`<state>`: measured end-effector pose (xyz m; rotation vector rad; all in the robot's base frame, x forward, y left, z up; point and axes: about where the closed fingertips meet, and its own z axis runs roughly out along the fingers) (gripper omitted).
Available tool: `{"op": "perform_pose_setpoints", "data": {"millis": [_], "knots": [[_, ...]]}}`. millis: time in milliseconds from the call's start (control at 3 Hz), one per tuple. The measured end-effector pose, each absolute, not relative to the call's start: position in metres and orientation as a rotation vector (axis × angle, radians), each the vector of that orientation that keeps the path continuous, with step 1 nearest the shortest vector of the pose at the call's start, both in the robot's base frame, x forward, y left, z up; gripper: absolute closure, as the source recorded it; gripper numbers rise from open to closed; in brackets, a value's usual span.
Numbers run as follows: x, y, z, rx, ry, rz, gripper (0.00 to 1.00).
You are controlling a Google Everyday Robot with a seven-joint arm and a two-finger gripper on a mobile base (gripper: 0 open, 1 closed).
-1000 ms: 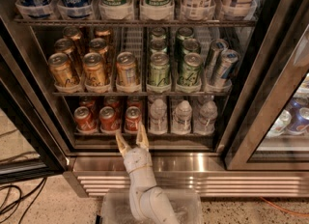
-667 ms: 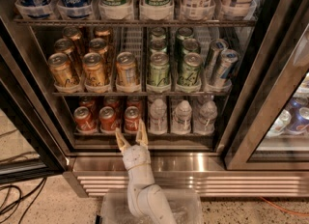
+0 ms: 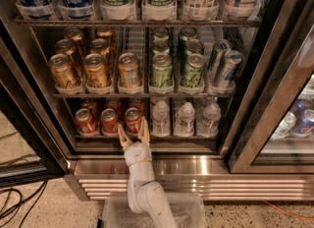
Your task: Pick coke can from bottom shelf of fridge
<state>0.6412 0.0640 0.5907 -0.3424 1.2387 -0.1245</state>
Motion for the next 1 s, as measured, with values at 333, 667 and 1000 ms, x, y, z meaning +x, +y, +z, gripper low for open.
{"op": "perform_pose_setpoints", "data": {"millis": [333, 667, 1000], "knots": [[0.6531, 0.0574, 0.5876, -0.336, 1.260, -0.160, 0.36], [0.6589, 0.0489, 0.5865, -0.335, 1.275, -0.194, 0.36], [0.6584, 0.0483, 0.5893, -0.335, 1.275, -0.197, 0.37]]}}
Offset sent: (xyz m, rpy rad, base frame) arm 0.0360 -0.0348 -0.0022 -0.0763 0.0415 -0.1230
